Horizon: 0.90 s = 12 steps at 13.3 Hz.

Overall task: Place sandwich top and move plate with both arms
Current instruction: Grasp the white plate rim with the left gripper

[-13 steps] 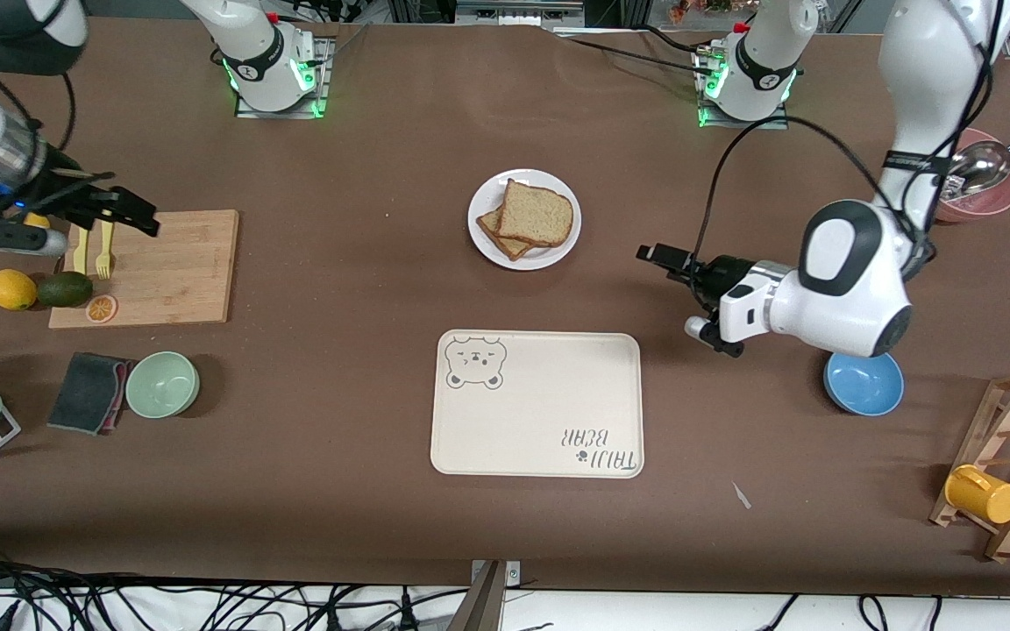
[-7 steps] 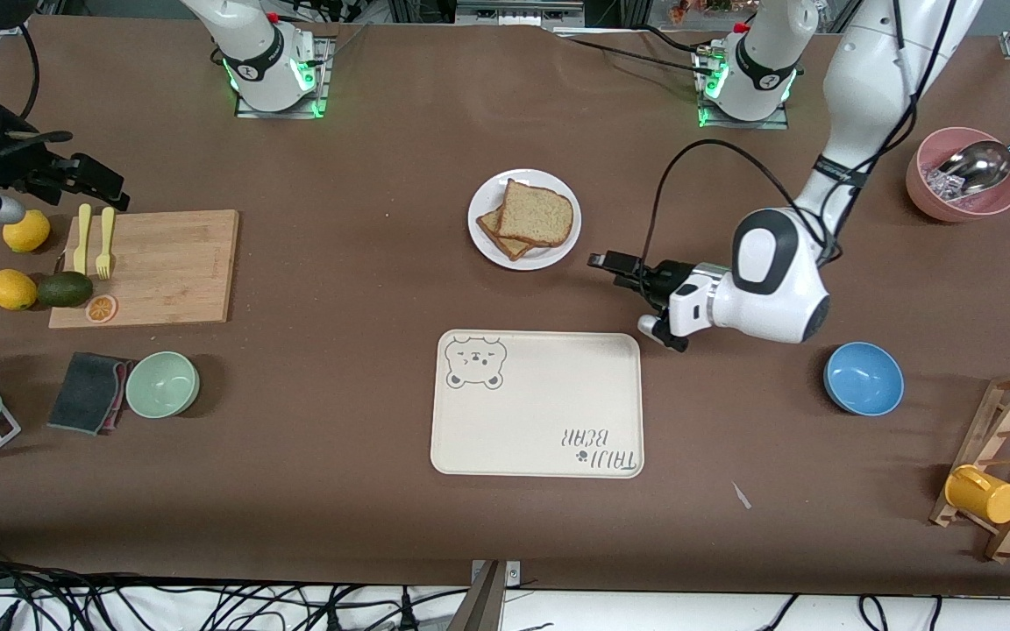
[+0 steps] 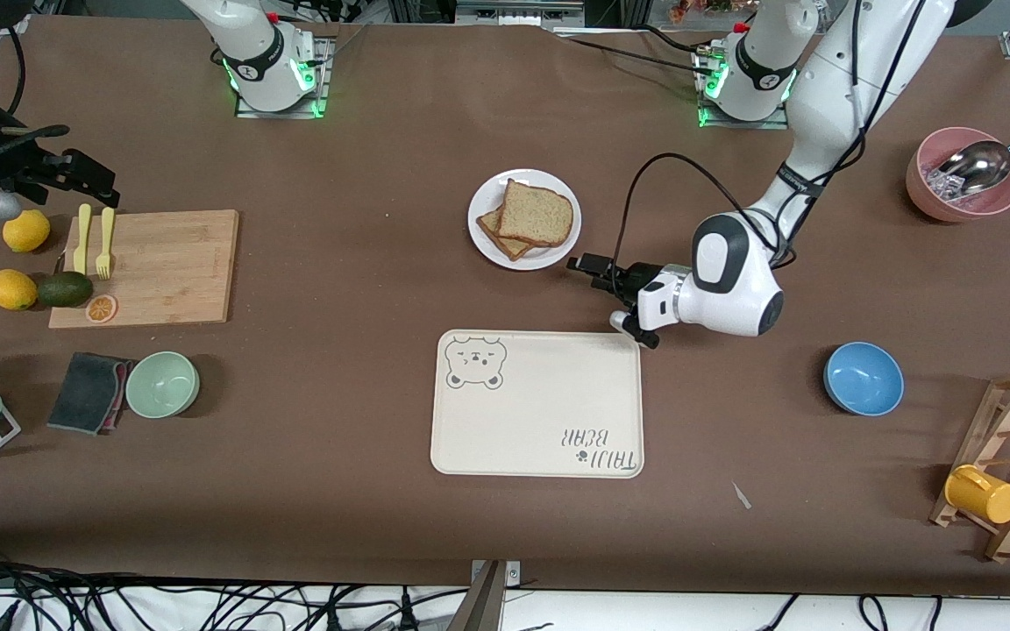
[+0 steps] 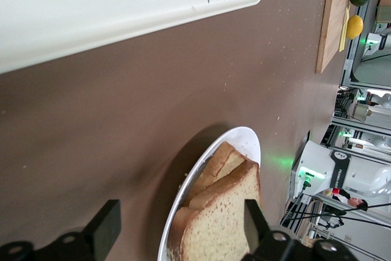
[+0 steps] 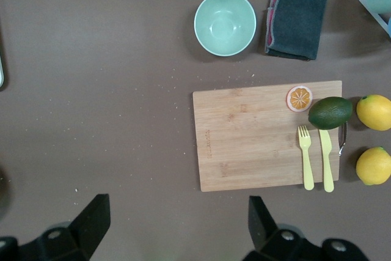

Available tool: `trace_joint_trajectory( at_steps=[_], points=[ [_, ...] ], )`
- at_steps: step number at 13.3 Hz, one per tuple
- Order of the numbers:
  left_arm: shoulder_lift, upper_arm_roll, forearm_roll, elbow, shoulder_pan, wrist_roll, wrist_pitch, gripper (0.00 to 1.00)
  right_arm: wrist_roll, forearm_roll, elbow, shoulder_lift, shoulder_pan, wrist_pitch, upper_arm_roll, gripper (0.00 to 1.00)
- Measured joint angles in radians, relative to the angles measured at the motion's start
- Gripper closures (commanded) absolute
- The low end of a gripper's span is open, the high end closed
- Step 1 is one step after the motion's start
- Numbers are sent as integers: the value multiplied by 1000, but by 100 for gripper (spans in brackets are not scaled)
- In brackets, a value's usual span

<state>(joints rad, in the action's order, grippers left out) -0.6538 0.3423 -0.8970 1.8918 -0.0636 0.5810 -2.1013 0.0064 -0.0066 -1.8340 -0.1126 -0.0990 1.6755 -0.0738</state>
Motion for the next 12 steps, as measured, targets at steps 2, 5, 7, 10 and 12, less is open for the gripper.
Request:
trace_joint_trajectory(
  at_steps=[2, 5, 7, 10, 12],
  points=[
    [-10, 0, -23, 0, -14, 51, -9, 34, 4, 0, 1, 0, 0, -4, -1, 0],
    [-42, -1, -44, 0, -15, 136, -11, 43, 23, 1, 2, 0, 1, -5, -9, 0],
    [-51, -1, -44, 0, -15, 152, -12, 47, 26, 2, 5, 0, 2, -5, -17, 0],
    [-51, 1, -44, 0, -32, 154, -11, 51, 26, 2, 14, 0, 3, -5, -19, 0],
    [-52, 1, -44, 1, -53, 155, -11, 54, 25, 2, 22, 1, 1, -5, -16, 0]
  ],
)
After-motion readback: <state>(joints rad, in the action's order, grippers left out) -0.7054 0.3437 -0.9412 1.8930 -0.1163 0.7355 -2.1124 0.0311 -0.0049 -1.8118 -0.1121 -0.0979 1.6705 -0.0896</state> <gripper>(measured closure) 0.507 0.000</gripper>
